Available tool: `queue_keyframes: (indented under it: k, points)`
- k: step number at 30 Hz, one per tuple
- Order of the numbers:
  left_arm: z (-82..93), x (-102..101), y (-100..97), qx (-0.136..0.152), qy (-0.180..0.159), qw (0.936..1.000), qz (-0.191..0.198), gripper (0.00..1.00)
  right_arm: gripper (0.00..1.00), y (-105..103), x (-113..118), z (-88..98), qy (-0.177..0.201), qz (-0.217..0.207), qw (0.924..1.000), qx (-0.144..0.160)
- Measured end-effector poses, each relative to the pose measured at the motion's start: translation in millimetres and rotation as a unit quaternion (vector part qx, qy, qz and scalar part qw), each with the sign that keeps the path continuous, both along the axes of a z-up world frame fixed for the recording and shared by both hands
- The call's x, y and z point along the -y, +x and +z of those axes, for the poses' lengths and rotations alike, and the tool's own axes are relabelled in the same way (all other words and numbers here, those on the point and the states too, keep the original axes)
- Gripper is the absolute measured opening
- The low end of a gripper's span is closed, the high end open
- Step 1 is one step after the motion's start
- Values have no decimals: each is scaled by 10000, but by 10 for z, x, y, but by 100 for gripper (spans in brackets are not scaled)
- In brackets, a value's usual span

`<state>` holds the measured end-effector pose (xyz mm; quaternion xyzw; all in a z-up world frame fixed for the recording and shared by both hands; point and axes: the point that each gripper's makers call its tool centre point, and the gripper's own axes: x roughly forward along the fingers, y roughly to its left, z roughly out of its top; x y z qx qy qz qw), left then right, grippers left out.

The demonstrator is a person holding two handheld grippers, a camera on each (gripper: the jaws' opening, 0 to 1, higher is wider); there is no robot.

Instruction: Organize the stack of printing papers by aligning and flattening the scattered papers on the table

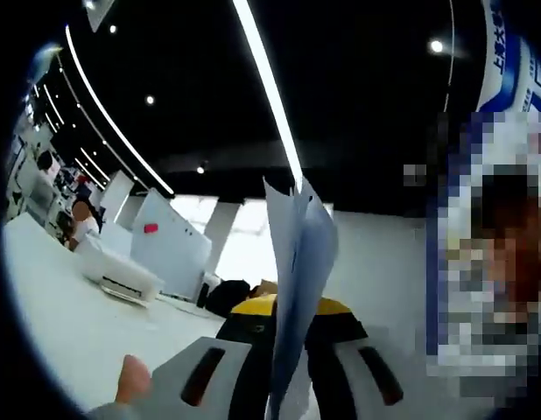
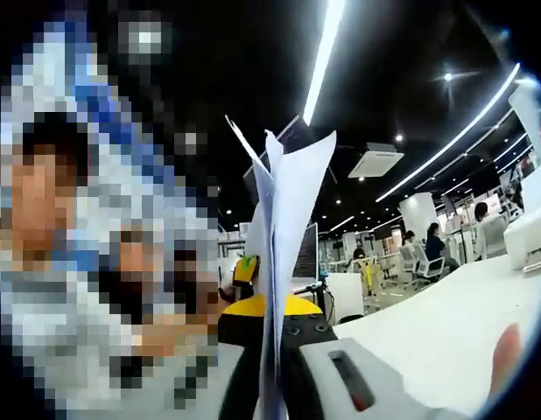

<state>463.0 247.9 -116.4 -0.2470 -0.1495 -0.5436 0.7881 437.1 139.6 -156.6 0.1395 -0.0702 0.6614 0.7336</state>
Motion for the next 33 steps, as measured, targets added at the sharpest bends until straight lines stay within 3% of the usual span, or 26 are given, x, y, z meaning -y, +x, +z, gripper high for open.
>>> queue_keyframes:
  k: [5,11,13,18,25,26,28,30,31,32,33]
  points:
    - [62,-171,33,60,30,9994,336,18,0,-6,57,40,50,-54,10000,33]
    - [-41,-423,160,-11,211,9967,782,21,0,-15,179,91,91,-7,10000,26]
    - [-71,-519,219,-95,80,9962,867,22,0,-16,217,110,140,0,9999,-13]
    - [-147,-538,273,-198,-202,9967,764,23,0,-16,228,120,191,-9,9998,-75]
    - [-404,-599,471,-365,90,9941,1013,28,0,-70,243,170,328,190,9992,-156]
    - [-425,-622,484,-374,59,9947,955,28,0,-107,252,195,404,316,9985,-177]
    - [-412,-577,374,-366,-169,9987,307,34,0,-135,279,230,492,417,9977,-208]
    - [-363,-455,143,-273,-426,9975,-495,50,0,-195,311,266,596,567,9964,-210]
    - [-352,-411,80,-222,-469,9965,-649,57,0,-199,323,270,618,603,9959,-260]
    - [-365,-281,-32,74,-274,9974,-666,65,0,-198,353,272,637,630,9957,-254]
    - [-365,-250,-60,155,-227,9974,-662,71,0,-200,364,273,655,640,9955,-250]
